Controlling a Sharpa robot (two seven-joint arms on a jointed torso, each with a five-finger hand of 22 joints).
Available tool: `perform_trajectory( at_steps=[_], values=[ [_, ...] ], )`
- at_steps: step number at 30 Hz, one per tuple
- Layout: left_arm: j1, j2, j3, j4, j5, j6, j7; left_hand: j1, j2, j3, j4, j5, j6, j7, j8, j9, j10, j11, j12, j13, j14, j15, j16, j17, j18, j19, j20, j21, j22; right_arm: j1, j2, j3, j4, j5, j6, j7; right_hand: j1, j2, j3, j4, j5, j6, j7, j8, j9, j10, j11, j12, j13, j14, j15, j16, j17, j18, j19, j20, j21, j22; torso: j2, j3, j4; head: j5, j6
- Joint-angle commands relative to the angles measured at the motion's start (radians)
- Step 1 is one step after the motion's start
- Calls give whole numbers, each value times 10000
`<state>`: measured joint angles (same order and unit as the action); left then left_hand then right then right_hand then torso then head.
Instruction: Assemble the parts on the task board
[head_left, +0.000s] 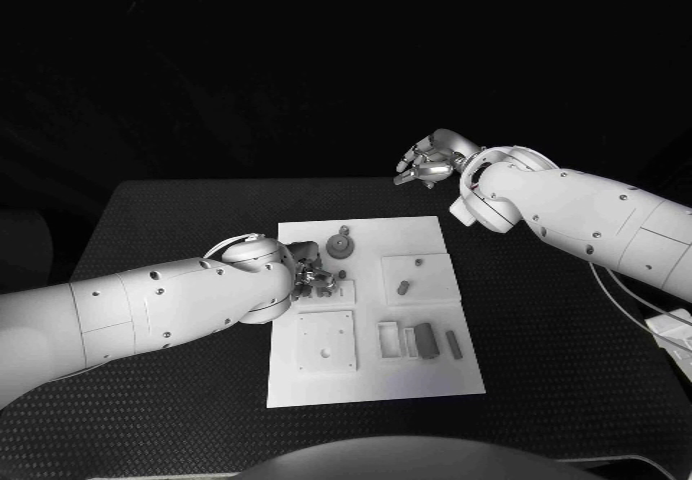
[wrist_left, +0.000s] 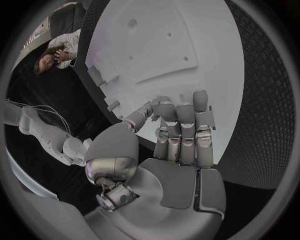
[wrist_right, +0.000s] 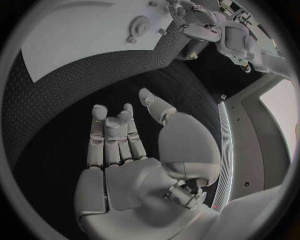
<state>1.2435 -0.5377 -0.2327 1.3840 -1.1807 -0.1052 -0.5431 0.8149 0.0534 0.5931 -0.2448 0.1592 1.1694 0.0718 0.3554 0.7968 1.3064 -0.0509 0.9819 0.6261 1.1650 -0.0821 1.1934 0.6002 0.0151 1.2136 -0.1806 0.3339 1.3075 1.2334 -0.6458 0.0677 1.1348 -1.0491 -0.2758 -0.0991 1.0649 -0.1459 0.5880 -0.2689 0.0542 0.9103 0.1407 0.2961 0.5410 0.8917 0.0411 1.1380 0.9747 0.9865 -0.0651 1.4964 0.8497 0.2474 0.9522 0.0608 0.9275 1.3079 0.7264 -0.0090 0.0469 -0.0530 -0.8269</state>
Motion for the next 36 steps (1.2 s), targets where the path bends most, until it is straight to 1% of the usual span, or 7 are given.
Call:
perform_trajectory(
  at_steps=[1, 13, 20, 24, 29, 32, 36],
  values=[
    [-104, 77, -64, 64, 64, 587, 120, -94, 225, 7, 8, -68, 1145, -886, 39, 12, 554, -669, 75, 14, 9, -36, 50, -23, 211, 70, -38, 44, 229, -9, 5, 5, -1, 2, 142, 73, -36, 30, -73, 1, -41, 10, 64, -43, 13, -70, -20, -6, -11, -85, 6, -23, -13, 144, -87, -6, -53, 112, 0, 2, -1, -3, -2],
    [-106, 74, -64, 63, 41, 551, -38, -500, 770, 204, -178, -65, 1158, -909, 95, 10, 567, -696, 133, 18, 26, -27, 152, -113, 239, 62, -28, 104, 231, -18, -6, 5, 0, 2, 149, 74, -43, 30, -74, 5, -41, 9, 64, -43, 14, -73, -19, -5, -12, -88, 7, -23, -14, 144, -89, -5, -55, 112, -1, -3, 1, 3, -21],
    [-109, 74, -64, 89, 39, 650, -2, -845, 854, 694, -355, -83, 1183, -925, 153, 10, 581, -710, 197, 32, 31, 5, 255, -171, 262, 64, -4, 168, 234, -23, -7, 5, 0, 2, 160, 73, -43, 32, -73, 6, -41, 9, 64, -43, 14, -74, -19, -4, -13, -89, 8, -23, -15, 144, -90, -5, -56, 113, 1, -8, -2, 10, -22],
    [-111, 78, -64, 88, 43, 612, 36, -839, 644, 803, -386, -229, 1155, -919, 158, 9, 564, -707, 200, 28, 10, -3, 269, -202, 279, 74, -5, 201, 233, -25, -7, 5, 1, 2, 166, 74, -43, 32, -72, 6, -41, 9, 64, -43, 15, -75, -19, -4, -14, -90, 8, -23, -15, 144, -91, -5, -57, 113, 1, -9, 0, 9, -13],
    [-111, 75, -64, 73, 44, 504, 54, -495, 130, 946, -237, -952, 987, -854, 95, -23, 465, -655, 129, -39, -96, -52, 231, -334, 261, 25, -20, 215, 218, -26, -10, 5, 2, 2, 183, 73, -43, 33, -71, 6, -41, 9, 64, -43, 15, -76, -19, -3, -15, -91, 8, -22, -16, 144, -92, -5, -58, 113, 0, -9, 0, 4, -12],
    [-111, 75, -64, 74, 37, 409, 57, -135, -203, 933, -213, -972, 877, -800, 38, -56, 375, -603, 74, -92, -194, -66, 203, -415, 218, -53, -30, 190, 213, -27, -11, 5, 2, 2, 184, 73, -43, 33, -71, 6, -41, 9, 64, -43, 15, -76, -19, -3, -15, -92, 8, -22, -16, 144, -92, -5, -58, 113, -1, -6, 1, 3, -14],
    [-111, 81, -64, 67, 13, 330, 76, 238, -272, 456, -371, -693, 743, -736, -22, -84, 274, -543, 2, -167, -309, -69, 180, -523, 162, -162, -40, 153, 210, -28, -6, 5, -2, 2, 188, 74, -43, 34, -71, 6, -41, 8, 64, -43, 15, -76, -19, -3, -15, -92, 8, -22, -16, 144, -93, -5, -58, 114, 2, -4, -2, 0, -14]
  ],
)
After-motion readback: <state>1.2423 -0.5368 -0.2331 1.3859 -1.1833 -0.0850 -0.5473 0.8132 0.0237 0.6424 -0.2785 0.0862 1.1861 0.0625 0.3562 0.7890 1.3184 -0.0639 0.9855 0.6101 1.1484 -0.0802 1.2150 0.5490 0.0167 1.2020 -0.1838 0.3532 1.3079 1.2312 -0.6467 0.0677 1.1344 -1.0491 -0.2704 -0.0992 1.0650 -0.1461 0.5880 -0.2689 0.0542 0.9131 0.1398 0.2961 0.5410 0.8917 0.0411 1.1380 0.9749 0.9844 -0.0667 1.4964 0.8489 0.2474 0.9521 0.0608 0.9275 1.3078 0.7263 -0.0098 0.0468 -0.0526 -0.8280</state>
